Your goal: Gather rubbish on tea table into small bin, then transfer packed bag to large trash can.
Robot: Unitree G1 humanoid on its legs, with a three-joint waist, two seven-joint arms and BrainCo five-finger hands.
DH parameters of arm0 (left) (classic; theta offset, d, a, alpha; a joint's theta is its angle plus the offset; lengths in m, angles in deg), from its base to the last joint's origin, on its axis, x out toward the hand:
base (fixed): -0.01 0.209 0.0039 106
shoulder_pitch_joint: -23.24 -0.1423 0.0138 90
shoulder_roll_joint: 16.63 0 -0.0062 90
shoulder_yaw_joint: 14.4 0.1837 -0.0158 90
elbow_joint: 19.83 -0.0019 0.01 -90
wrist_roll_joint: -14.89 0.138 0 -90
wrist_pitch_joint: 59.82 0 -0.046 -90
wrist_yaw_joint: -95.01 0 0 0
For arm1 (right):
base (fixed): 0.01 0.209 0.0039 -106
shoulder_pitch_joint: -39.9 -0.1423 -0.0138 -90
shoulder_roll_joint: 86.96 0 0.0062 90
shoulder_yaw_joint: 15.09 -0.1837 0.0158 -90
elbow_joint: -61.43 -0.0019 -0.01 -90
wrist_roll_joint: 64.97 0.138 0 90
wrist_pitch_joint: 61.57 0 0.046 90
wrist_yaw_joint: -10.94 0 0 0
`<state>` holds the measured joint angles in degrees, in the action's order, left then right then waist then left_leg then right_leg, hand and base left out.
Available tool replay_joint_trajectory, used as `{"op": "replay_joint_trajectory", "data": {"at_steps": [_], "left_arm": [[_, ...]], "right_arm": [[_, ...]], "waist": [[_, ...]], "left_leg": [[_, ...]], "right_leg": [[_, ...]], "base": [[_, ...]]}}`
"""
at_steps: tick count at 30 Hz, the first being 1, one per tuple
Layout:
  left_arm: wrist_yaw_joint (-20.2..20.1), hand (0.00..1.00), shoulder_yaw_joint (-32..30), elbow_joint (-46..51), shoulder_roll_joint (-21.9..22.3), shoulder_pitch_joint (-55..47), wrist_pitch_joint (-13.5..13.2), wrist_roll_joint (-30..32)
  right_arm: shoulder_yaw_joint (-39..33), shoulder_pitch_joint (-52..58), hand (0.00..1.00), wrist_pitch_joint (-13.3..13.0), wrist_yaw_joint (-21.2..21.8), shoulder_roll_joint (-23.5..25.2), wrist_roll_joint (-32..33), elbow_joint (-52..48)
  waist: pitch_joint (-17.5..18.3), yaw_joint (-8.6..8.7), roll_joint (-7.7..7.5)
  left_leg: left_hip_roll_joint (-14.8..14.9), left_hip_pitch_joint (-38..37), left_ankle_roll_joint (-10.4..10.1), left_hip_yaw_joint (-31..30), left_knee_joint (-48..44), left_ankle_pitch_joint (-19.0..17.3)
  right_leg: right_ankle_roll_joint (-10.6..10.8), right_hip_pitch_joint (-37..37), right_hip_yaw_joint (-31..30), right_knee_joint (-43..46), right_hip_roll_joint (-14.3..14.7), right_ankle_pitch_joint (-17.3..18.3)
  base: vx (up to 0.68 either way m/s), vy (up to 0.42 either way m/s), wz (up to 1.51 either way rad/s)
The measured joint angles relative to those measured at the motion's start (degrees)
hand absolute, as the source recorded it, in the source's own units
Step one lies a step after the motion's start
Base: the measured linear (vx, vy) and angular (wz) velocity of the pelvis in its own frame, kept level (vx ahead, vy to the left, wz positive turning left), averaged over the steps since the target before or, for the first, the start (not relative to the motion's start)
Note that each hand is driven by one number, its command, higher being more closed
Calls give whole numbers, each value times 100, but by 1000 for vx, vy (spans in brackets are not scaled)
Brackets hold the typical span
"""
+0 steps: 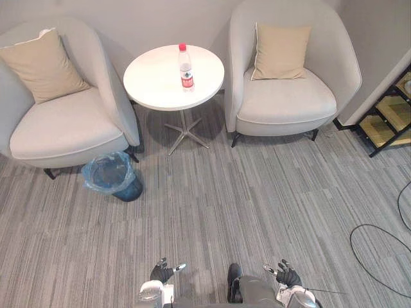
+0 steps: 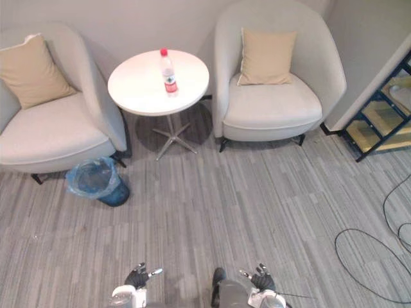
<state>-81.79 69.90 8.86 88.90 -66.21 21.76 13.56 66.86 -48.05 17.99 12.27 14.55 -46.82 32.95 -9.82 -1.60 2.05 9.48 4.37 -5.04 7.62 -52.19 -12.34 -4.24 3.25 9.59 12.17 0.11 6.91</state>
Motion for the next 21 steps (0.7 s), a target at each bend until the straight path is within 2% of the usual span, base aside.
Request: {"op": "replay_joint_trajectory", "data": {"at_steps": [1, 2, 3, 4, 5, 6, 7, 9, 10, 12, 13, 14, 15, 16, 17, 18, 20, 21], "left_arm": [[-1, 0, 10, 109, -4, 2, -15, 0], [-7, 0, 63, 176, 16, 15, -51, 0], [-11, 0, 76, 193, 28, 22, -64, -1], [-10, 0, 138, 220, 44, 42, -84, -1], [-7, 0, 252, 213, 42, 45, -84, -1], [-7, 0, 294, 209, 41, 44, -82, -1], [-7, 0, 356, 199, 14, 44, -80, -3], [-6, 0, 417, 91, -53, 65, -59, -2], [-9, 0, 462, 87, -97, 82, -54, -3], [-15, 0, 462, 47, -111, 84, -52, -2], [-32, 0, 504, -22, -104, 92, -47, -1], [-88, 0, 604, -62, -169, 79, -19, 2], [-98, 0, 671, -91, -196, 78, -7, 2], [-107, 0, 788, -176, -251, 89, 6, 3], [-109, 0, 830, -254, -275, 94, 18, 4], [-108, 0, 838, -301, -289, 89, 24, 6], [-109, 0, 834, -352, -295, 96, 28, 5], [-110, 0, 824, -363, -291, 103, 34, 5]], "right_arm": [[-5, 26, 0, 0, -10, 36, 3, 2], [-23, 9, 0, 1, -18, 64, 6, 15], [-27, 1, 0, 0, -21, 70, 7, 14], [-28, -92, 0, 4, -27, 91, 8, 19], [-24, -98, 0, 5, -28, 108, 7, 26], [-23, -96, 0, 5, -28, 93, 6, 41], [7, -103, 0, 16, -34, 108, 4, 73], [38, -108, 0, 18, -32, 195, -7, 79], [38, -100, 0, 26, -29, 218, -13, 111], [23, -89, 0, 29, -30, 211, -35, 147], [-18, -95, 0, 33, -22, 221, -119, 233], [-30, -95, 0, 29, -19, 214, -241, 223], [-33, -95, 0, 28, -17, 217, -247, 226], [-55, -95, 0, 27, -11, 222, -248, 224], [-77, -84, 0, 33, -10, 210, -248, 230], [-77, -83, 0, 31, -5, 204, -254, 235], [-80, -100, 0, 23, 17, 202, -254, 225], [-92, -134, 0, 20, 32, 178, -253, 217]], "waist": [[-8, -51, -104], [6, -116, -123], [9, -134, -124], [16, -156, -112], [38, -175, -76], [55, -184, -49], [87, -230, -72], [185, -187, -200], [202, -183, -288], [208, -199, -292], [215, -204, -291], [241, -168, -333], [234, -173, -341], [230, -151, -348], [246, -133, -364], [249, -116, -361], [248, -93, -353], [227, -30, -318]], "left_leg": [[10, 309, 120, 269, 122, -232], [-88, 591, 162, 467, 730, -324], [-138, 675, 162, 491, 1026, -324], [-297, 858, 189, 487, 1997, -262], [-490, 875, 134, 340, 3301, 120], [-542, 869, 126, 257, 3745, 360], [-689, 719, 273, 153, 4033, 1118], [-888, 671, 437, 195, 4035, 1033], [-952, 631, 525, 336, 3964, 904], [-999, 387, 591, 378, 3968, 706], [-1018, 38, 618, 420, 4087, 526], [-1069, -280, 640, 415, 4210, 416], [-1091, -393, 667, 405, 4243, 375], [-1133, -625, 673, 371, 4323, 302], [-1145, -1014, 699, 310, 4491, 235], [-1117, -1268, 711, 255, 4661, 223], [-1071, -1444, 711, 162, 4797, 223], [-983, -1504, 693, 52, 4825, 196]], "right_leg": [[6, -355, -29, -266, -46, 10], [40, -553, -68, -495, -108, 12], [56, -603, -84, -566, -125, 21], [144, -743, -121, -718, -167, 55], [246, -895, -136, -858, -200, 116], [307, -966, -145, -911, -195, 158], [472, -1117, -281, -955, -249, 283], [628, -1164, -337, -894, -446, 411], [687, -1113, -425, -704, -562, 438], [769, -977, -553, -29, -623, 488], [985, -631, -731, 1177, -650, 570], [1388, -184, -834, 2407, -740, 410], [1472, -29, -849, 2830, -770, 378], [1407, 204, -815, 3501, -864, 429], [1194, 415, -538, 3975, -992, 613], [998, 574, -281, 3962, -1060, 778], [934, 808, -95, 3713, -1069, 910], [864, 970, -20, 3240, -1002, 971]], "base": [[375, -75, -13], [303, -52, -15], [267, 3, -17], [303, 65, -8], [303, 65, -6], [443, 158, -21], [334, 138, -17], [486, 161, -6], [516, 159, -8], [383, 152, -14], [343, 158, -15], [339, 139, -11], [275, 87, 5], [364, 49, 15], [428, 29, 25], [404, 11, 23], [248, -39, 34], [396, -148, 54]]}}
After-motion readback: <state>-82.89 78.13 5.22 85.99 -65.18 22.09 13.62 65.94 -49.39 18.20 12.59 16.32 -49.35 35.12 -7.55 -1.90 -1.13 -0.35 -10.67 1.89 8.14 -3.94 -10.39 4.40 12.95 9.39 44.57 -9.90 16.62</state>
